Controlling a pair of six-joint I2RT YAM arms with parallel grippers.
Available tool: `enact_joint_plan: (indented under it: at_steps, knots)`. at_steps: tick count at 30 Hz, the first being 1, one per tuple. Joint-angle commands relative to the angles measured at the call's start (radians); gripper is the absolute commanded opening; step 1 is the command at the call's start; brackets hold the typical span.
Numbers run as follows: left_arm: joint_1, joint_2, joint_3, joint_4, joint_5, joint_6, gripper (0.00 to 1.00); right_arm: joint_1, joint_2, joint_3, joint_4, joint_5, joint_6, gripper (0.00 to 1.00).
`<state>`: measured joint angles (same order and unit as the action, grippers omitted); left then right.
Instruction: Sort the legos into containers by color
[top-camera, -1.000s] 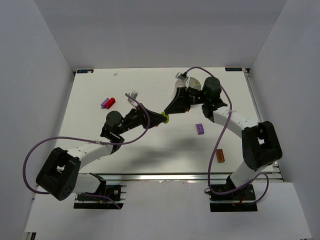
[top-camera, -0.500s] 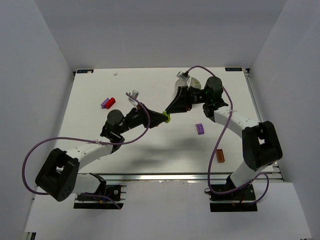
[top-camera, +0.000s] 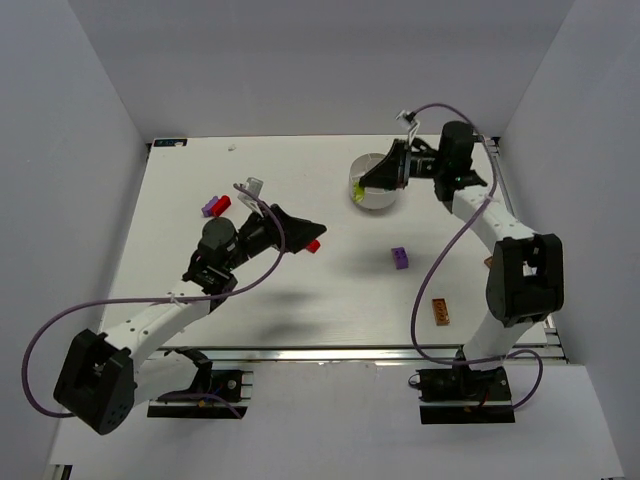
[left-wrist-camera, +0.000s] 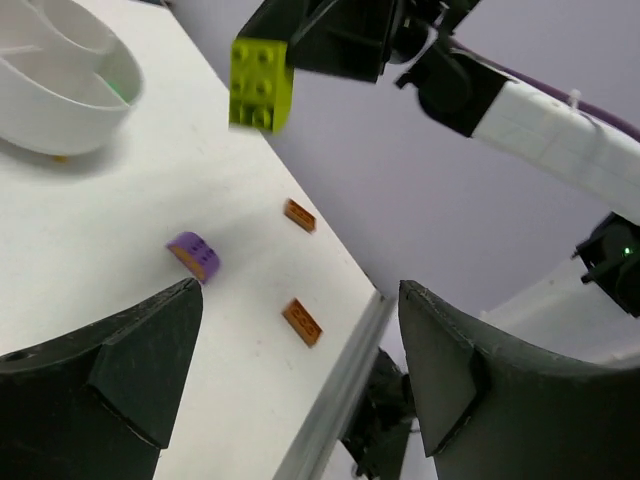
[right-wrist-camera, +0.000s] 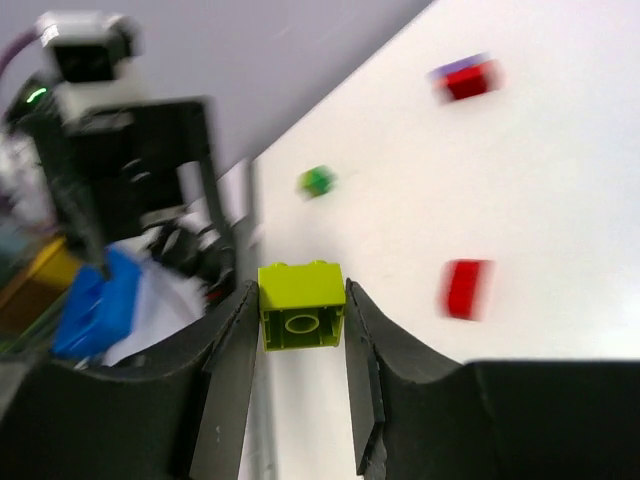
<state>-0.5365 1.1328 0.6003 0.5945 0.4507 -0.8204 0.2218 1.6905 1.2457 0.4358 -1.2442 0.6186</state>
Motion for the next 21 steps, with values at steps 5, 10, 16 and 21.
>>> enact_joint_plan:
  at_steps: [5,10,16,21]
  knots:
    - [0.078,-0.160,0.058,-0.398,-0.233,0.104,0.91,-0.139,0.119,0.325,-0.555,0.426,-0.516,0.00]
    - [0.125,-0.261,0.039,-0.516,-0.310,0.107,0.91,-0.165,0.198,0.444,-0.582,0.705,-0.551,0.00]
    - [0.138,-0.317,0.009,-0.582,-0.345,0.093,0.91,-0.157,0.313,0.498,-0.533,0.860,-0.589,0.00]
    - [0.139,-0.343,0.000,-0.588,-0.359,0.081,0.91,-0.150,0.389,0.564,-0.520,0.839,-0.589,0.00]
